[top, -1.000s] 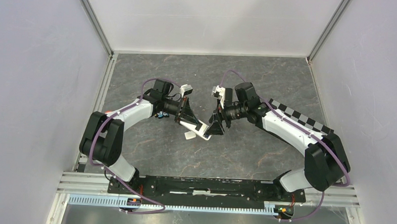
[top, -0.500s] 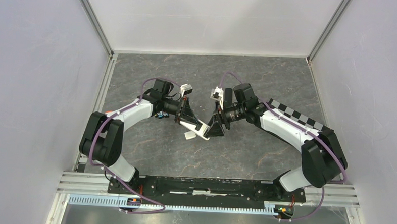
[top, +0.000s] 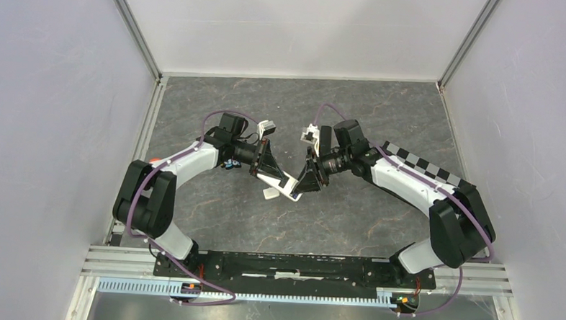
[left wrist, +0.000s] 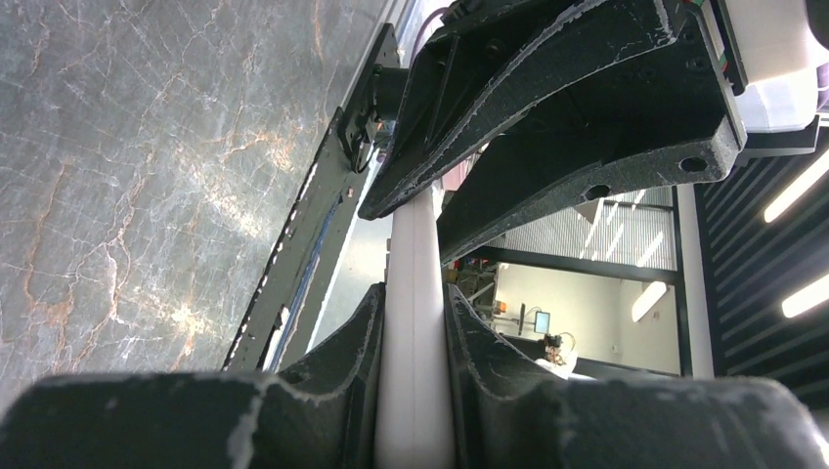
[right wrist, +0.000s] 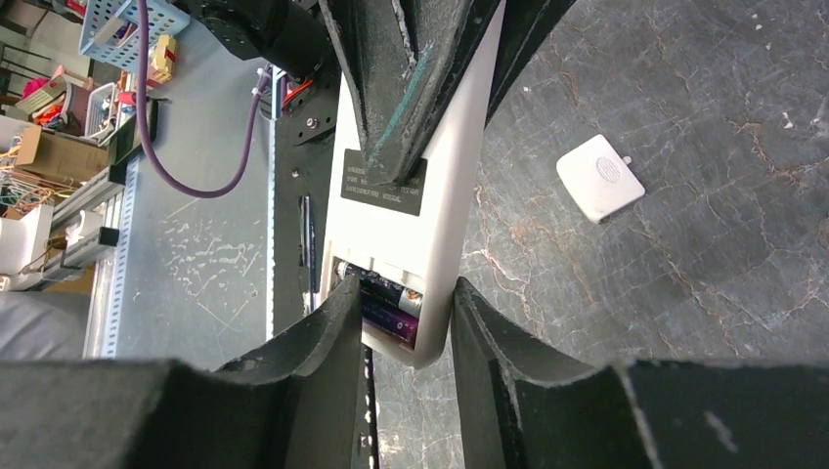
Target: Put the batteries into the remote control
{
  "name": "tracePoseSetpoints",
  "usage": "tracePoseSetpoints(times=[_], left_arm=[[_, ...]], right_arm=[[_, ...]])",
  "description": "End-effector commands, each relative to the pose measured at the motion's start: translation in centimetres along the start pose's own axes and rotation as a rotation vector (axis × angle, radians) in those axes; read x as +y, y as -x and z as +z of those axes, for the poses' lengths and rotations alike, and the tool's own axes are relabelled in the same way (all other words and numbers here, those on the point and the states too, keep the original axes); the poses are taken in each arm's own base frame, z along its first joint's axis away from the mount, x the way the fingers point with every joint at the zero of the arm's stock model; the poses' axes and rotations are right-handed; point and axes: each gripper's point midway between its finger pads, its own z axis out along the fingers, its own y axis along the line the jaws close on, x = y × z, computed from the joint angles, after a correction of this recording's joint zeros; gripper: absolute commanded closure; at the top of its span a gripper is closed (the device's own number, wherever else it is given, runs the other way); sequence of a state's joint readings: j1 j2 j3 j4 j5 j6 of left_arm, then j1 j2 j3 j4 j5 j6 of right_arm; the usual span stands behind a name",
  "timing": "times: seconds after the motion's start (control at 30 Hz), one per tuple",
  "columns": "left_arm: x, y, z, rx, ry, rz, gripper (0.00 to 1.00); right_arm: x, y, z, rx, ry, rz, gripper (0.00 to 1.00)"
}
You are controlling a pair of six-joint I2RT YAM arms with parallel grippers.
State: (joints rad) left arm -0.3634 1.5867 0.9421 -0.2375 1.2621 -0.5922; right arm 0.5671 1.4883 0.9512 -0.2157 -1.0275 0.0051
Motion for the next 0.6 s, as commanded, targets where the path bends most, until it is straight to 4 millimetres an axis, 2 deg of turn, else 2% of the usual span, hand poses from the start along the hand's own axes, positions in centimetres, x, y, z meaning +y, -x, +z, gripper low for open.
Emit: tracePoseSetpoints(times=[0.0, 0.07, 0.1, 0.13, 0.23, 0.33, 0.47, 0.57], left_arm=[[-2.8, 0.0, -0.7, 0.01, -0.06, 0.078, 0.98], [-2.8, -0.1, -0.8, 0.009, -0.06, 0.083, 0.98], [-2.8, -0.1, -0.8, 0.009, -0.06, 0.09, 0.98], [-2.8, -0.2, -0.8, 0.007, -0.059, 0.099, 0.98], [-2.9, -0.1, -0.9, -0.011, -0.039, 0.146, 0.98], [-2.8, 0.2, -1.1, -0.04, -0.006, 0.204, 0.98], [-2.5, 0.7, -1.4, -0.083, 0.042, 0.286, 0.98], [-2.2, 1.2, -1.8, -0.129, 0.089, 0.331, 0.98]], right_arm=[[-0.4, 0.2, 0.2, -0.016, -0.004, -0.038, 0.73], [-0.4, 0.5, 0.0, -0.025, -0.011, -0.045, 0.71], [-0.4, 0.8, -0.1, -0.033, -0.017, -0.054, 0.67], [-0.5, 1.2, -0.4, -0.044, -0.026, -0.044, 0.61], [-0.7, 2.7, -1.4, -0.105, -0.061, -0.007, 0.36], [-0.5, 5.5, -3.0, -0.214, -0.105, -0.021, 0.2], [-0.9, 8.4, -5.2, -0.346, -0.211, -0.022, 0.12], [-1.8, 9.8, -6.6, -0.417, -0.321, -0.019, 0.11]])
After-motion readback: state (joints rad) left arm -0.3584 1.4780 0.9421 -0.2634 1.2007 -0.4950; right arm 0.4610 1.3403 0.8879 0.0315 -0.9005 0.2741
